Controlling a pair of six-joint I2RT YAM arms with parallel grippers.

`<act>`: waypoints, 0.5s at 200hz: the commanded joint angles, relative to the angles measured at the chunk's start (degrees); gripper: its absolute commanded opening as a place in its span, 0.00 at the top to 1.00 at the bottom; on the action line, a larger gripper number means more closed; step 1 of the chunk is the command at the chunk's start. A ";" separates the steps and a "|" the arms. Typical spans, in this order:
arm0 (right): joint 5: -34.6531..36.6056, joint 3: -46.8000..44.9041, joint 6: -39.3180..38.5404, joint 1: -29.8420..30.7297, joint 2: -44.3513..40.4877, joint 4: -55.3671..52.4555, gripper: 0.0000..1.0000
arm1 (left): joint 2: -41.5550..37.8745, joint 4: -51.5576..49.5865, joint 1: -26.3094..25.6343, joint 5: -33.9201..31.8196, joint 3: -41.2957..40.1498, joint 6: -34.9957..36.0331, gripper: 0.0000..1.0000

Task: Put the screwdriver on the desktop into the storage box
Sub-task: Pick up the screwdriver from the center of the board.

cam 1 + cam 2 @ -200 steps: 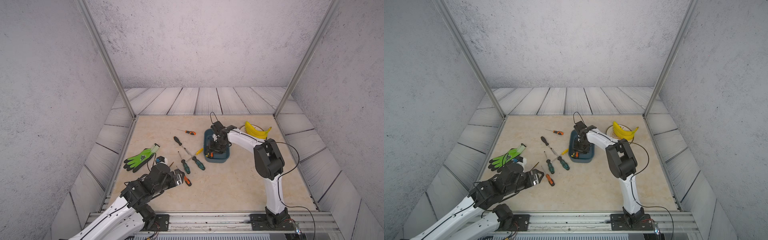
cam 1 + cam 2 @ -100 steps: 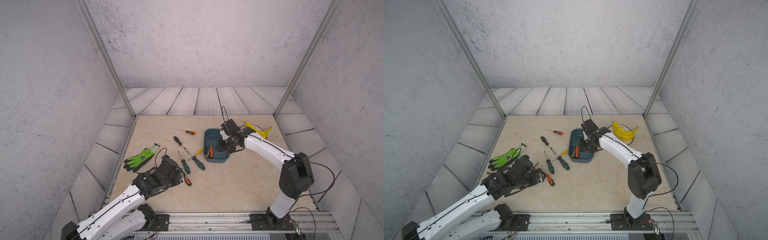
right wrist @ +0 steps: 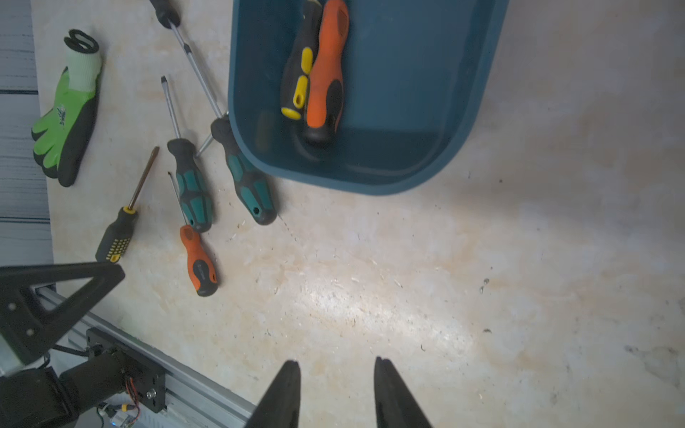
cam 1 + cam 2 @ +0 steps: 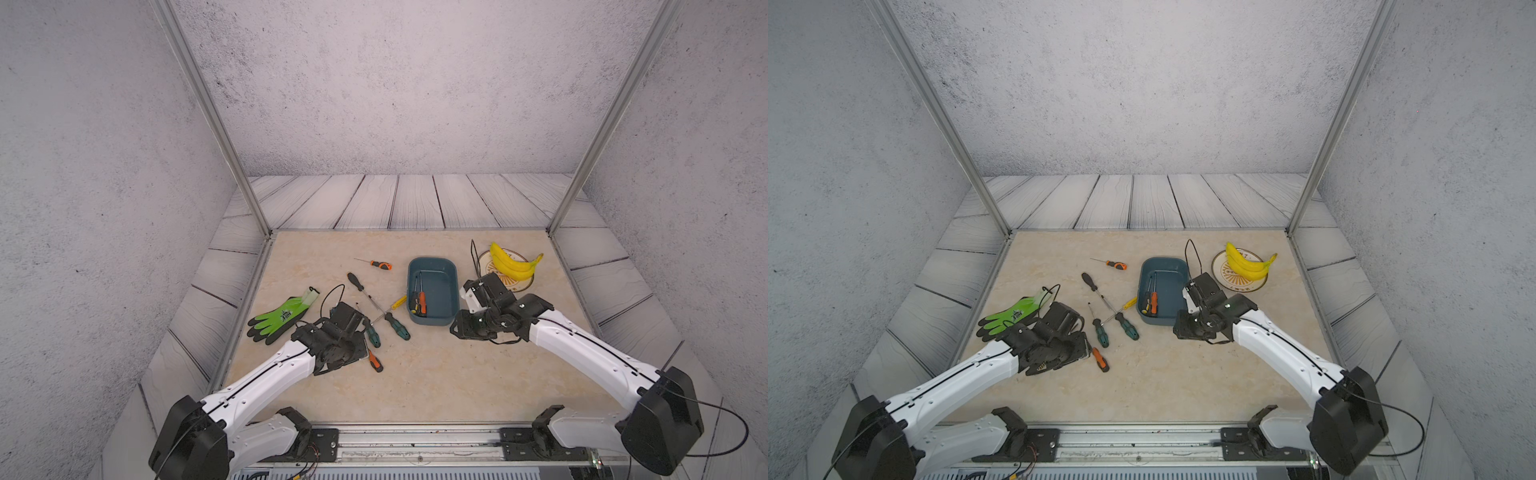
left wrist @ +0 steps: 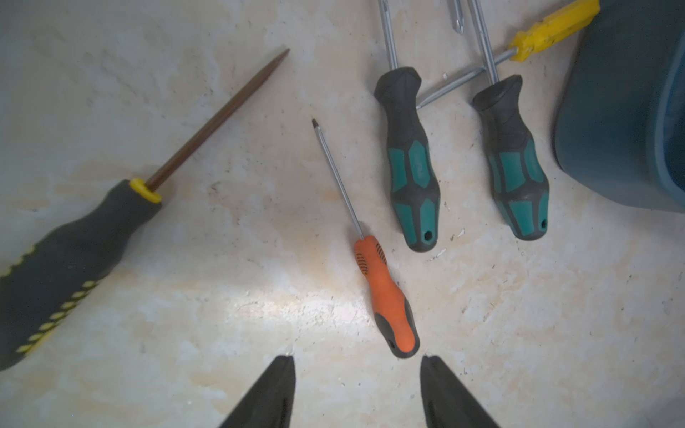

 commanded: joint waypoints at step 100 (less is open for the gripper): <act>1.59 -10.62 3.47 0.43 -8.71 0.85 0.63 | 18.05 3.62 1.97 4.64 7.63 4.08 0.56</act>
